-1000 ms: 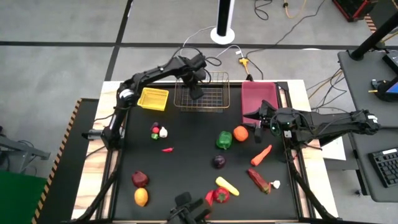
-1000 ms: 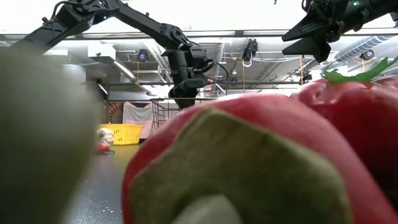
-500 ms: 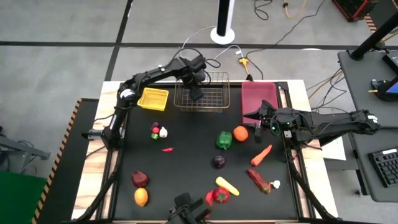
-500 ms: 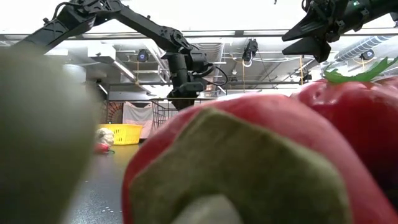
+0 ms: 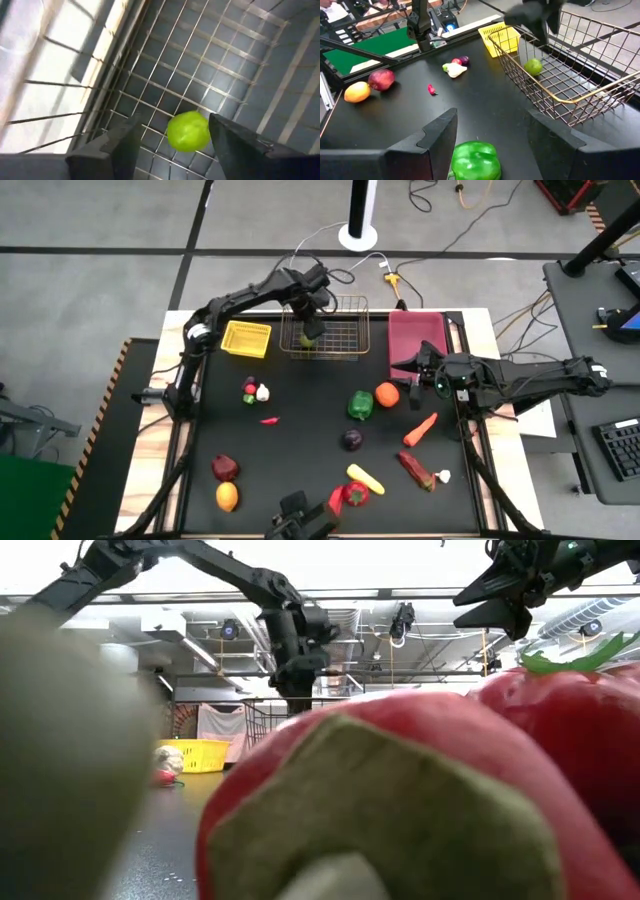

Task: Sort produce into baskets
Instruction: Put the large green bell pepper into the pink bin

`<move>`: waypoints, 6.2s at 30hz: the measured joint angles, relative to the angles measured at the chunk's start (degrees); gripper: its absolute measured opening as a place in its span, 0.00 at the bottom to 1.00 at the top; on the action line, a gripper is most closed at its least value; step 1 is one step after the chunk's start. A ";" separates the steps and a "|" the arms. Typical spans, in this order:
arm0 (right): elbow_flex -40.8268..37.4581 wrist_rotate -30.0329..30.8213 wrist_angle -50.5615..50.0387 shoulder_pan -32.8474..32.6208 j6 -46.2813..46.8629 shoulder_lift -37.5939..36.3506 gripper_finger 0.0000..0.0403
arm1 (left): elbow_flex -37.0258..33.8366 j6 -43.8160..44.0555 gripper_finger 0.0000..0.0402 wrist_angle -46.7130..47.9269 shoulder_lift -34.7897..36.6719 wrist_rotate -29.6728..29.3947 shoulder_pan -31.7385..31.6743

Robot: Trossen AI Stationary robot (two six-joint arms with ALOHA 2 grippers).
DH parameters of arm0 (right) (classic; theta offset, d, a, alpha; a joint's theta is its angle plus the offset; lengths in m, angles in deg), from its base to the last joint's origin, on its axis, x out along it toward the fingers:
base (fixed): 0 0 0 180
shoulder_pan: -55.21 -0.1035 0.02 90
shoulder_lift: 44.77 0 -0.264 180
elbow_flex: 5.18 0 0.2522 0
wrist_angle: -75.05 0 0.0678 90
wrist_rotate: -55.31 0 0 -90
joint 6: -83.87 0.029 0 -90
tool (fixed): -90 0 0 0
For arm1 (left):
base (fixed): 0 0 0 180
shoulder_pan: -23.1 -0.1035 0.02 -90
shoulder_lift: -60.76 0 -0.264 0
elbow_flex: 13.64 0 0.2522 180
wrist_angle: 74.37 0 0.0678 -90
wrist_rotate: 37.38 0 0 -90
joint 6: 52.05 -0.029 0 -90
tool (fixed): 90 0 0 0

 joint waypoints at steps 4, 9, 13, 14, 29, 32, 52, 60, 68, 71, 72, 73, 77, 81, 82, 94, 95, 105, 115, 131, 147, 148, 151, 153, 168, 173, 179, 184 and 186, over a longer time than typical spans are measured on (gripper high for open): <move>0.00 0.00 0.06 0.00 -0.02 0.00 0.54 | -1.56 -0.76 0.51 -1.32 4.99 3.42 1.80; 0.00 0.00 0.04 0.00 -0.02 0.00 0.54 | -8.26 1.33 0.50 -5.93 15.67 5.50 6.46; 0.00 0.30 0.68 0.00 -0.02 0.00 0.54 | -18.52 5.10 0.50 -13.57 26.49 5.51 12.14; 0.00 0.35 1.11 0.00 -0.04 0.00 0.54 | -21.58 6.20 0.50 -16.16 29.49 5.50 13.70; 7.02 -0.07 0.55 -0.13 -12.24 9.33 0.54 | -54.43 19.67 0.50 -38.42 59.13 -21.28 35.61; 11.09 -0.14 -3.84 -0.13 -13.85 13.66 0.57 | -57.10 21.93 0.50 -38.99 62.12 -23.02 36.61; 32.36 -3.04 -32.72 -5.47 -5.71 39.91 0.92 | -59.54 25.51 0.50 -39.22 64.11 -24.54 37.07; 33.72 -3.04 -32.98 -6.03 -5.63 47.57 0.92 | -59.54 23.65 0.50 -39.04 63.98 -24.51 37.07; 33.77 -3.24 -32.38 -5.29 -6.99 50.98 0.92 | -59.54 22.07 0.50 -38.95 63.84 -24.49 37.07; 33.59 -4.50 -31.83 -4.44 -7.30 51.41 0.92 | -59.54 21.64 0.50 -38.94 63.78 -24.49 37.07; 33.51 -4.72 -31.22 -4.12 -7.56 51.43 0.92 | -59.54 21.63 0.50 -38.99 63.78 -24.49 37.07; 33.37 -5.07 -30.91 -3.80 -7.91 51.43 0.92 | -59.54 21.63 0.50 -39.10 63.78 -24.49 37.07; 32.93 -5.84 -30.51 -2.22 -8.77 51.49 0.92 | -59.54 21.62 0.50 -39.07 63.72 -24.49 37.07; 32.33 -7.47 -28.87 -1.14 -9.59 51.52 0.92 | -59.54 21.62 0.50 -39.10 63.72 -24.49 37.07; 32.14 -7.94 -28.49 -0.97 -9.72 51.62 0.92 | -59.54 21.61 0.50 -39.10 63.72 -24.49 37.07; 31.89 -10.62 -26.35 -0.31 -11.63 56.82 0.92 | -59.54 21.61 0.50 -39.10 63.72 -24.47 37.07; 31.89 -10.58 -26.28 -0.26 -11.74 57.22 0.92 | -59.54 21.60 0.50 -39.09 63.72 -24.47 37.07; 31.95 -13.18 -24.94 0.94 -12.13 57.94 0.88 | -59.54 20.73 0.50 -39.18 63.71 -24.45 37.07; 31.78 -15.06 -25.10 1.55 -13.14 56.88 0.77 | -59.54 20.73 0.50 -39.18 63.69 -24.45 37.07; 31.97 -15.28 -25.57 1.62 -12.01 47.39 0.75 | -59.54 20.73 0.50 -39.29 63.69 -24.47 37.07; 30.28 -15.95 -26.19 1.51 -7.85 42.65 0.55 | -59.54 20.73 0.50 -39.44 63.69 -24.49 37.07; 30.24 -16.09 -26.13 1.51 -7.85 43.72 0.53 | -59.54 20.74 0.50 -39.47 63.69 -24.49 37.07; 30.15 -16.11 -26.05 1.51 -7.99 47.49 0.48 | -59.54 20.73 0.50 -39.47 63.69 -24.49 37.07; 30.14 -16.10 -25.67 1.51 -8.53 49.96 0.44 | -59.54 20.74 0.50 -39.47 63.69 -24.49 37.07; 30.14 -16.34 -25.23 1.51 -10.58 50.69 0.07 | -59.54 20.56 0.50 -39.47 63.69 -24.51 37.06; 30.01 -16.81 -25.47 1.49 -10.93 50.74 0.02 | -59.54 20.56 0.50 -39.47 63.69 -24.51 37.05; 30.01 -14.75 -24.91 1.63 -11.09 50.24 0.02 | -59.54 20.56 0.50 -39.47 63.69 -24.51 37.06; 30.03 -13.51 -24.14 1.90 -12.07 47.35 0.02 | -59.54 20.56 0.50 -39.46 63.69 -24.51 37.06; 30.03 -13.82 -24.11 1.66 -12.83 45.44 0.02 | -59.54 20.56 0.50 -39.45 63.69 -24.51 37.05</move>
